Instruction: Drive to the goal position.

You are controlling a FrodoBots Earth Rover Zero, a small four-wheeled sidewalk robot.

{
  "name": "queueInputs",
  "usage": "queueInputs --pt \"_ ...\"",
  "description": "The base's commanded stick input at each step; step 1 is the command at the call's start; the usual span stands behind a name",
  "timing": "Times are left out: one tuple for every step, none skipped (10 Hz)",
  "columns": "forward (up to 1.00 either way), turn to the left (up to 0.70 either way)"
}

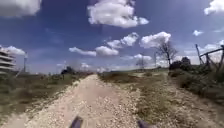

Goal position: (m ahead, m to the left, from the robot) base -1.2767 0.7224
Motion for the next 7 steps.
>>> queueInputs --pt "1.00 0.27" --pt "1.00 0.27" --pt "1.00 0.27" --pt "1.00 0.27" --pt "1.00 0.27" --pt "1.00 0.27" --pt "1.00 0.27"
